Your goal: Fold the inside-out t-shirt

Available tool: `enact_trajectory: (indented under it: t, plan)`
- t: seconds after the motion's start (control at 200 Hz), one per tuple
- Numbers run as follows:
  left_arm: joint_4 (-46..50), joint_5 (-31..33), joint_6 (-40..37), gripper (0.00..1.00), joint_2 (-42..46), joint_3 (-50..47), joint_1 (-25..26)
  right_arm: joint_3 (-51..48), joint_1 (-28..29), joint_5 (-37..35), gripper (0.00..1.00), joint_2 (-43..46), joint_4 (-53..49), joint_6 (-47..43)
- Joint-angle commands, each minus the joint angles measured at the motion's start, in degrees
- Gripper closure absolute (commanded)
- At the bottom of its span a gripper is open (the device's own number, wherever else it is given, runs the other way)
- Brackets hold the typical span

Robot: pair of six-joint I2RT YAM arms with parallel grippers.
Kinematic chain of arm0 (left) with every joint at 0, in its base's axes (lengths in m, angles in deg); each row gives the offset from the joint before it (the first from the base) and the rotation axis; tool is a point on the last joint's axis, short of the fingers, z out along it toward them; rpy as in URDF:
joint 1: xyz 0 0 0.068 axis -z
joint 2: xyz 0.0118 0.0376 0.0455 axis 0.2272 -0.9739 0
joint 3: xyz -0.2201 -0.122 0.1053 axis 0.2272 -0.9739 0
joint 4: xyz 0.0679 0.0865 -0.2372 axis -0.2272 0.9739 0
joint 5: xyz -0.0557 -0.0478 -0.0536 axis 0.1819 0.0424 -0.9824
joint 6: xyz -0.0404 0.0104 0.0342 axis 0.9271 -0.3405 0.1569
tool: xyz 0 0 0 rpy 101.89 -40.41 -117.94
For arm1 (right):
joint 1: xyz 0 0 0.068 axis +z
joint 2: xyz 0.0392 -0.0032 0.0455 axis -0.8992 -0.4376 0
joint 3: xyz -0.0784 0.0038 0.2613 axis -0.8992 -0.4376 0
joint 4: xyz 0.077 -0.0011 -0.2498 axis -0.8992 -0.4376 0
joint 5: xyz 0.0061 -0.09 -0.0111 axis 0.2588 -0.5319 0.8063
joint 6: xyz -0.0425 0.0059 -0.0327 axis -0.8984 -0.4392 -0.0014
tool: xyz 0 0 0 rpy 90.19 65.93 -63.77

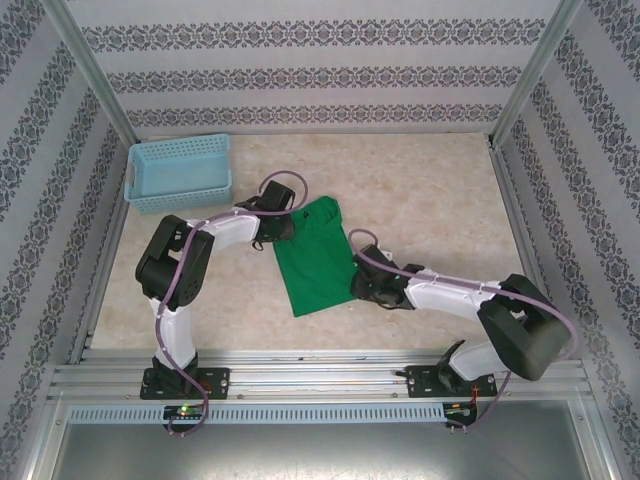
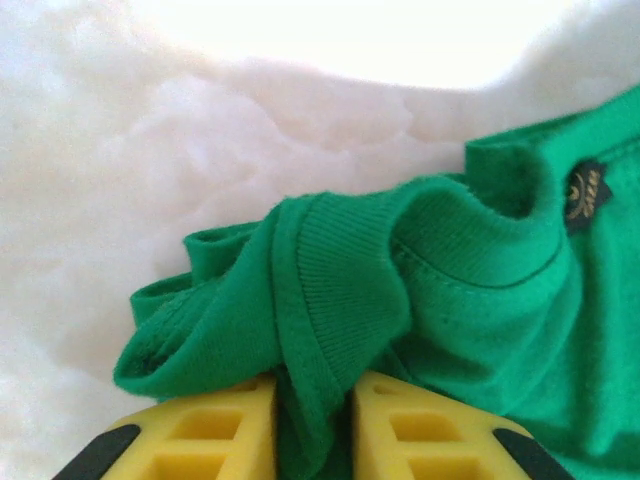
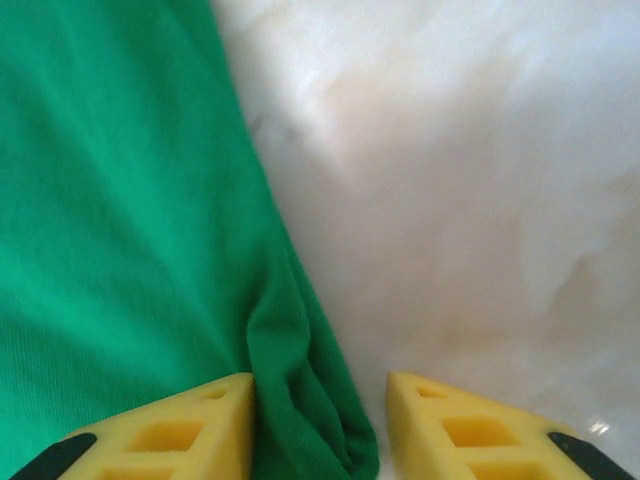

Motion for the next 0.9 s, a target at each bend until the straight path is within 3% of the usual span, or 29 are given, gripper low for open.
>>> enact_trajectory:
  t: [0.0,0.06,0.125,0.295,0.43,0.57,0.709,0.894]
  plan:
    - [-0.9,-3.3,-2.8,0.78,-1.2,2.4,-0.3,-0.7,2.8,2.7,0.61,2.2,-2.9,3.6]
    - [0.0,-5.2,-3.4,0.75,-0.1,3.1,-0.2,1.0,1.7,1.2,0.59,4.0,-5.2,2.0]
    - [2.2,-5.1,-3.3,0.65,2.3,3.2,0.2,3.6,-1.1,-0.8,0.54,5.6,-6.9,-1.0]
    - [9.4,2.3,-0.6,0.52,11.8,0.3,3.3,14.9,-11.4,1.7,0.51,1.1,-7.9,-10.8]
    - [5.8,4.0,3.5,0.51,21.1,-8.7,8.7,26.7,-16.3,4.8,0.52,-8.9,-9.3,-15.1]
    - [-2.2,3.1,8.7,0.51,26.9,-19.0,15.0,38.4,-17.6,6.3,0.57,-20.1,-11.7,-17.6]
    - [-8.9,2.0,12.2,0.51,26.8,-25.5,19.8,46.9,-17.4,7.3,0.62,-28.5,-14.5,-18.6]
    - [-11.3,1.0,14.8,0.51,24.4,-30.8,22.0,55.3,-17.3,4.2,0.70,-36.3,-19.1,-19.3]
